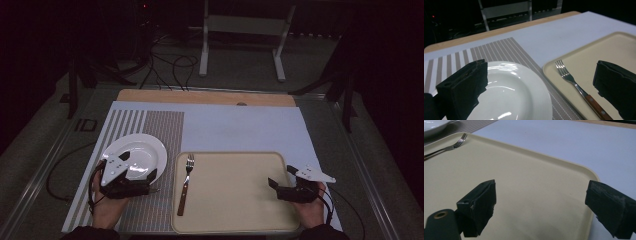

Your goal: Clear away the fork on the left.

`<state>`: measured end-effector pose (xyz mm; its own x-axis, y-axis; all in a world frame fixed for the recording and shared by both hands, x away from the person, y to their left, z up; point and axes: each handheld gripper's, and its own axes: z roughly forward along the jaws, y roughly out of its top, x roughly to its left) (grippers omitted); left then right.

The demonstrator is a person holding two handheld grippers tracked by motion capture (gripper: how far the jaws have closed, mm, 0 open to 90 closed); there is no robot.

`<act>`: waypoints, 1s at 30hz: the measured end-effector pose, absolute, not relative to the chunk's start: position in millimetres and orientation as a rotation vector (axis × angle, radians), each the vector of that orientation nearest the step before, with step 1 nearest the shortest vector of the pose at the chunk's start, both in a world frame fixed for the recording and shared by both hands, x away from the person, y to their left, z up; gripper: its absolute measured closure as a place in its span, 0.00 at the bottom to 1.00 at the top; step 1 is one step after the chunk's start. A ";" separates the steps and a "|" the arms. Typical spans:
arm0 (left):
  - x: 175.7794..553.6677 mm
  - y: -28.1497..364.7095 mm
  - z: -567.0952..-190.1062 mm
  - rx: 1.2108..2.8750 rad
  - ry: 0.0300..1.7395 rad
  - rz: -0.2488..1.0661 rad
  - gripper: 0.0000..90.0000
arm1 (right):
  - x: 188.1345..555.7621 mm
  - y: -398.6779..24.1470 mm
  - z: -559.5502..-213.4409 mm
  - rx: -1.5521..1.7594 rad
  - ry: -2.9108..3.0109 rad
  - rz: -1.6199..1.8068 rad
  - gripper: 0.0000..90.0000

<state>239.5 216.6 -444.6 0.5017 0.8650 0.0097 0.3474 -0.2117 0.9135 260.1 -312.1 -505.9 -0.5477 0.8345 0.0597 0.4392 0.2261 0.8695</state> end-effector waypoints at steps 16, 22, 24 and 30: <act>234.0 240.5 -476.0 1.786 1.037 0.743 0.00 | 260.4 -329.2 -497.2 1.159 2.022 1.296 0.09; 230.5 242.8 -483.3 1.765 1.046 0.776 0.00 | 262.3 -331.9 -496.7 1.150 2.017 1.282 0.09; 230.3 243.1 -484.6 1.762 1.049 0.773 0.00 | 262.6 -333.0 -497.0 1.150 2.013 1.284 0.09; 230.0 239.9 -486.9 1.753 1.050 0.769 0.00 | 262.5 -335.6 -498.7 1.164 1.998 1.280 0.09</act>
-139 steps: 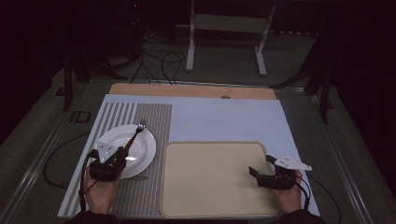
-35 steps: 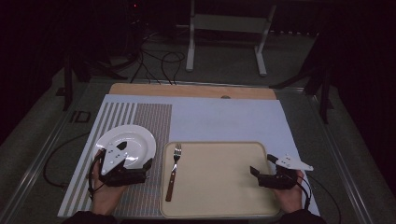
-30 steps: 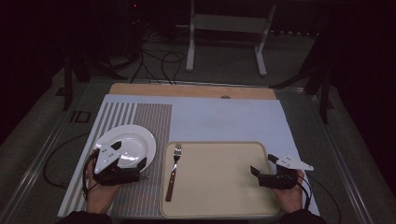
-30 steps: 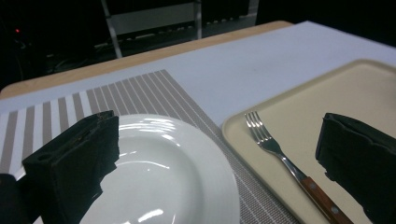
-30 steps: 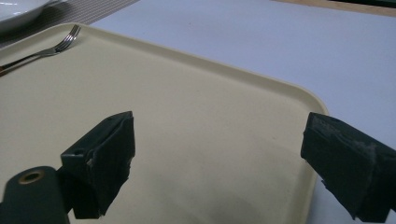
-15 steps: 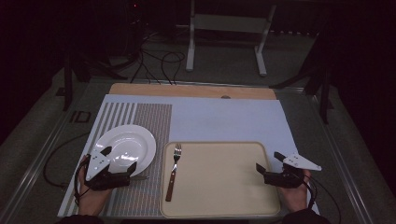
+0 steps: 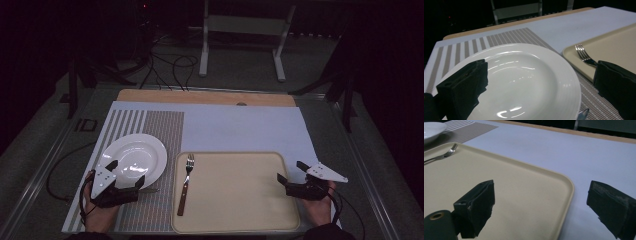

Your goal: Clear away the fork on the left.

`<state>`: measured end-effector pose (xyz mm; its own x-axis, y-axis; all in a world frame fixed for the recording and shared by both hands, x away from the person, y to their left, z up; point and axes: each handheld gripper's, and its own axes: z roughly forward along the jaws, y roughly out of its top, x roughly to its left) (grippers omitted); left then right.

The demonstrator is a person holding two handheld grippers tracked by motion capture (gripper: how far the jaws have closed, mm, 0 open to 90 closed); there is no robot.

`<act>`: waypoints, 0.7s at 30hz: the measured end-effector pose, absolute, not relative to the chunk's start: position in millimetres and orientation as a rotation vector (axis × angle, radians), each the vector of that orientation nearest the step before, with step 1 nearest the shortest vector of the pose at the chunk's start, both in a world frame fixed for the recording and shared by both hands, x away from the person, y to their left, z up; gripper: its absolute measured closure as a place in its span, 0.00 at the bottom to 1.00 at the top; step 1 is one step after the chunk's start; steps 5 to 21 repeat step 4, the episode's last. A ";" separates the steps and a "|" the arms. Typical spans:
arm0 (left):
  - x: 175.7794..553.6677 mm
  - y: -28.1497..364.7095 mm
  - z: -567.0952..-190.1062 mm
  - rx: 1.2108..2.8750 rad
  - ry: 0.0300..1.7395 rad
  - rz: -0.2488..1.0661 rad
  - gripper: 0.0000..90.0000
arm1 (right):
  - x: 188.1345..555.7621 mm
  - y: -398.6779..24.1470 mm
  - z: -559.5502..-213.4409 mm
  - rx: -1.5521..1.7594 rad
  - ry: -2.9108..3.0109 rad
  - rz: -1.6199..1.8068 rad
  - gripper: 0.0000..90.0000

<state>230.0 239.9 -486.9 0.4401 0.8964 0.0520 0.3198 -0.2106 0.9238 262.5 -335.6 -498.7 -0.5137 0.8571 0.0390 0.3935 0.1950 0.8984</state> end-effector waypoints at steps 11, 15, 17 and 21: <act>230.2 238.3 -486.9 1.759 1.049 0.773 0.00 | 262.9 -335.6 -501.8 1.178 2.004 1.274 0.09; 230.2 238.3 -486.9 1.759 1.049 0.773 0.00 | 262.9 -335.6 -501.8 1.178 2.004 1.274 0.09; 230.2 238.3 -486.9 1.759 1.049 0.773 0.00 | 262.9 -335.6 -501.8 1.178 2.004 1.274 0.09; 230.2 238.3 -486.9 1.759 1.049 0.773 0.00 | 262.9 -335.6 -501.8 1.178 2.004 1.274 0.09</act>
